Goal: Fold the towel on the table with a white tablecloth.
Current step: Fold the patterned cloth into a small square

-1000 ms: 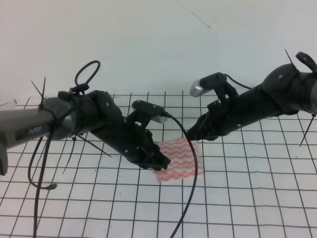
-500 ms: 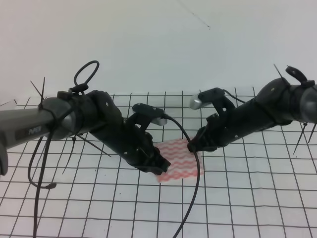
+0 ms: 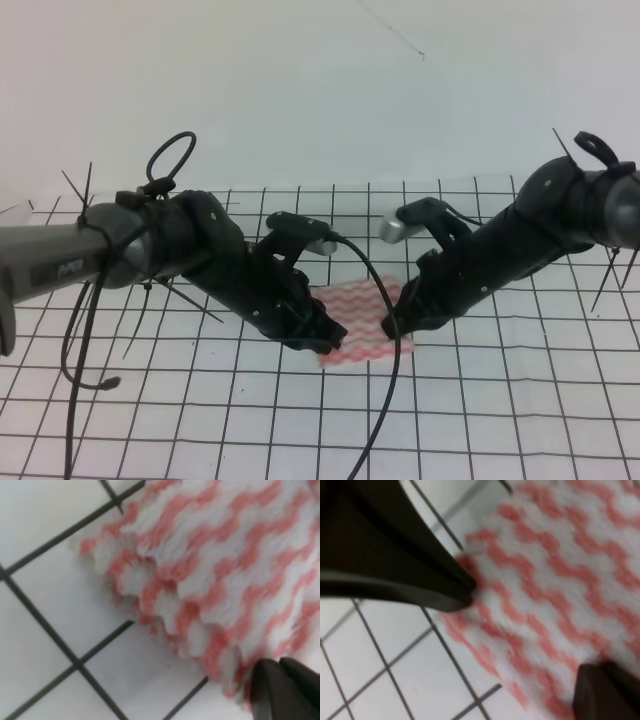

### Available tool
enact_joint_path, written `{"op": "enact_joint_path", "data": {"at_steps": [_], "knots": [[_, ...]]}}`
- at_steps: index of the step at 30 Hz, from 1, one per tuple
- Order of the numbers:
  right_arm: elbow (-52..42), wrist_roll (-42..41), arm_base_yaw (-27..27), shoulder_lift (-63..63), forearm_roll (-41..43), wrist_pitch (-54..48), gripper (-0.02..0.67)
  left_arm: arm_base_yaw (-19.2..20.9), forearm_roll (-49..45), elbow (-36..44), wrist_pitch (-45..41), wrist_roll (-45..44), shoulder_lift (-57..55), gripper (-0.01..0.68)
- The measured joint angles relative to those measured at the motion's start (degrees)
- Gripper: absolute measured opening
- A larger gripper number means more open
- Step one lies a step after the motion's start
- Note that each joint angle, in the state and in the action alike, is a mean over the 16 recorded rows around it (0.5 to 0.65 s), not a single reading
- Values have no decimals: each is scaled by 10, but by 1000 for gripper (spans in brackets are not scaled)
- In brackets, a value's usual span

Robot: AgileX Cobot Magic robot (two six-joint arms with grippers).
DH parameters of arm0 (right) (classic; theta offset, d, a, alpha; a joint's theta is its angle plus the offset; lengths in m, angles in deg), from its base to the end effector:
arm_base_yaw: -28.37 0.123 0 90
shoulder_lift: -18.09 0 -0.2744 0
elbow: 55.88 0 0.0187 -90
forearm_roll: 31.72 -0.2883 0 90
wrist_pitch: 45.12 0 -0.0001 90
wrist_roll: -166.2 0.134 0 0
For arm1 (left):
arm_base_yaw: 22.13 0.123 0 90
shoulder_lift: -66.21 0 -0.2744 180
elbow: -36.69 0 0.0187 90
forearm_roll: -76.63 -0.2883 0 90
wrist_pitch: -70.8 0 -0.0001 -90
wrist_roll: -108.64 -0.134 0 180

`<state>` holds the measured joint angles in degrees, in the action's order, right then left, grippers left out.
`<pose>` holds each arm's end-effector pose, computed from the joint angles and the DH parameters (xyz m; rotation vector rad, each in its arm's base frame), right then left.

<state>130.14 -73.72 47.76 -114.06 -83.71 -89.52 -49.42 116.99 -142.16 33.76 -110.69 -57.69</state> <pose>0.4200 0.2262 0.0685 -0.9891 2.4600 0.8041 0.3777 -0.2537 0.0887 0.8770 2.5737 -0.6571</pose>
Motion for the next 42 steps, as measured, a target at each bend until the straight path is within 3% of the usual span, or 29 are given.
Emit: {"op": "enact_joint_path", "data": {"at_steps": [21, 42], "knots": [[-1, 20, 0, 8, 36, 59, 1, 30, -9, -1, 58, 21, 3, -2], [-1, 52, 0, 14, 58, 7, 0, 37, 53, -39, 48, -40, -28, -2]]}}
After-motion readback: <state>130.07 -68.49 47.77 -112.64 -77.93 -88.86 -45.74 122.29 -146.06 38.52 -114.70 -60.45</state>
